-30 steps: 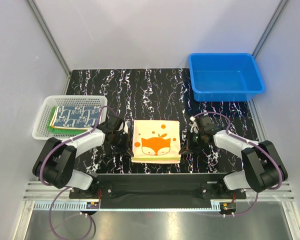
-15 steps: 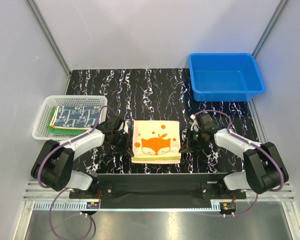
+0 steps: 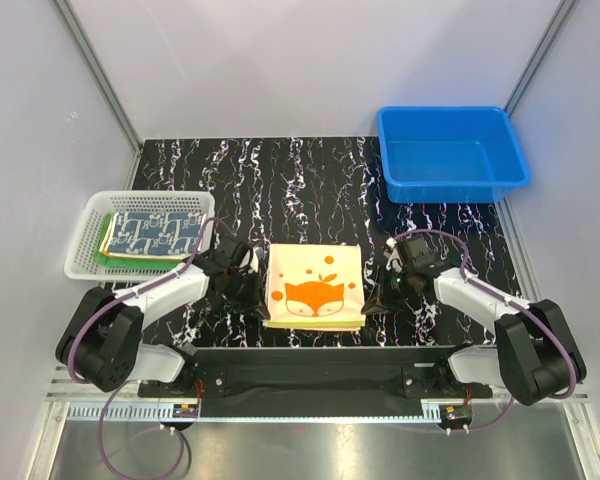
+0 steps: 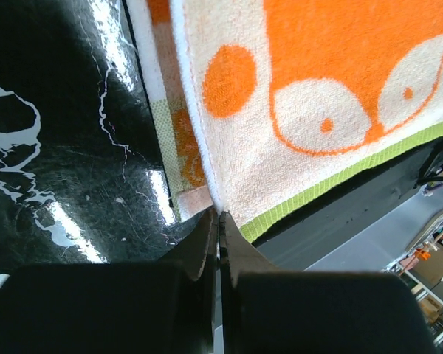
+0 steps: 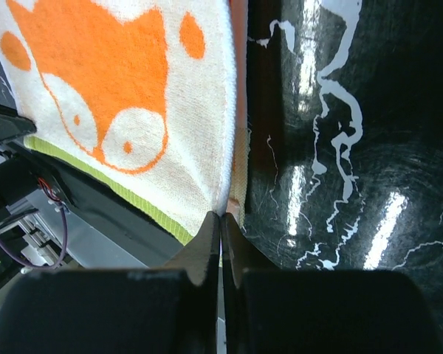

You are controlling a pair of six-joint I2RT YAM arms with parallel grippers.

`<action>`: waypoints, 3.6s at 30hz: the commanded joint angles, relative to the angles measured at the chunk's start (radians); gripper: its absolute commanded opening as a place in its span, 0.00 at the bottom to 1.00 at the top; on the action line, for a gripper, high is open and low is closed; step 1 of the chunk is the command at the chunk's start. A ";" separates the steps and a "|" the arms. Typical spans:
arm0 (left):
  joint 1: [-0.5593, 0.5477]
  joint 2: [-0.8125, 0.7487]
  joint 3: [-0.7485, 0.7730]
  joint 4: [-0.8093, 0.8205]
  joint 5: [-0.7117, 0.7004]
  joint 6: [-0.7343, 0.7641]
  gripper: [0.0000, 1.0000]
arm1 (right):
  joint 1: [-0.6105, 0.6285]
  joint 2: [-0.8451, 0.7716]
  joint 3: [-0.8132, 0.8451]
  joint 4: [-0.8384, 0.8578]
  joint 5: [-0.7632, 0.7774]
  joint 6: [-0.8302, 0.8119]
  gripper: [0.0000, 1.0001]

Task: Fold and stack the towels
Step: Fold the towel

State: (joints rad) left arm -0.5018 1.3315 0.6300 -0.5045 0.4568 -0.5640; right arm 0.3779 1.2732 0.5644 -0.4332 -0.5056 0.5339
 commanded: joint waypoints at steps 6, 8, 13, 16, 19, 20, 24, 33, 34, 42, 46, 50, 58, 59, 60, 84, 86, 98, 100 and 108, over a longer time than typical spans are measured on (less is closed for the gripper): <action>-0.004 0.035 -0.009 0.018 -0.066 0.004 0.00 | 0.015 0.035 -0.018 0.106 -0.001 0.034 0.00; -0.006 0.049 -0.009 0.024 -0.066 0.006 0.00 | 0.022 0.041 -0.020 0.117 -0.002 0.040 0.00; -0.004 0.069 -0.010 0.026 -0.082 0.010 0.00 | 0.038 0.052 -0.032 0.136 0.010 0.052 0.03; -0.004 0.072 -0.012 0.026 -0.089 0.009 0.00 | 0.050 0.058 -0.038 0.143 0.018 0.060 0.09; -0.006 0.074 -0.003 0.012 -0.113 0.010 0.00 | 0.056 0.057 -0.041 0.143 0.032 0.064 0.17; -0.006 0.074 -0.001 0.008 -0.116 0.010 0.00 | 0.056 0.055 -0.040 0.142 0.039 0.064 0.20; -0.004 0.080 0.043 -0.029 -0.138 0.021 0.17 | 0.056 0.038 -0.028 0.108 0.048 0.064 0.32; 0.008 0.184 0.348 -0.220 -0.334 0.116 0.33 | 0.056 -0.006 0.078 0.033 0.090 0.049 0.31; 0.012 0.214 0.378 -0.203 -0.308 0.136 0.32 | 0.056 0.014 0.084 0.039 0.085 0.051 0.29; 0.051 0.460 0.525 -0.026 -0.153 0.217 0.25 | 0.058 0.066 0.020 0.201 0.016 0.089 0.25; 0.106 0.554 0.605 -0.005 -0.135 0.234 0.24 | 0.062 0.090 -0.038 0.264 0.015 0.109 0.25; 0.131 0.604 0.691 -0.051 -0.136 0.248 0.24 | 0.064 0.097 -0.044 0.274 0.039 0.109 0.26; 0.134 0.572 0.874 -0.163 -0.141 0.428 0.38 | 0.050 0.141 0.294 0.008 0.084 -0.136 0.37; 0.134 0.586 0.902 -0.173 -0.142 0.456 0.39 | 0.043 0.159 0.333 -0.027 0.070 -0.168 0.37; 0.138 0.601 0.924 -0.186 -0.154 0.481 0.40 | 0.023 0.204 0.366 -0.038 0.055 -0.233 0.38; 0.169 0.909 1.157 -0.255 0.006 0.900 0.42 | -0.131 0.752 0.931 -0.358 -0.056 -0.816 0.57; 0.167 0.925 1.192 -0.275 0.005 0.911 0.38 | -0.132 0.764 0.940 -0.358 -0.057 -0.831 0.54; 0.167 0.992 1.274 -0.356 0.013 0.944 0.00 | -0.143 0.861 0.997 -0.384 -0.088 -0.913 0.44; 0.167 0.988 1.271 -0.361 0.013 0.943 0.00 | -0.143 0.871 1.000 -0.381 -0.096 -0.920 0.37; 0.189 0.902 1.343 -0.365 0.020 0.923 0.12 | -0.143 0.913 1.052 -0.386 -0.111 -0.971 0.00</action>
State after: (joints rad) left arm -0.3313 2.3066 1.8973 -0.8688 0.4500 0.3565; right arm 0.2394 2.1548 1.5475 -0.8173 -0.5941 -0.3897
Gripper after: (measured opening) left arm 0.090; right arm 0.027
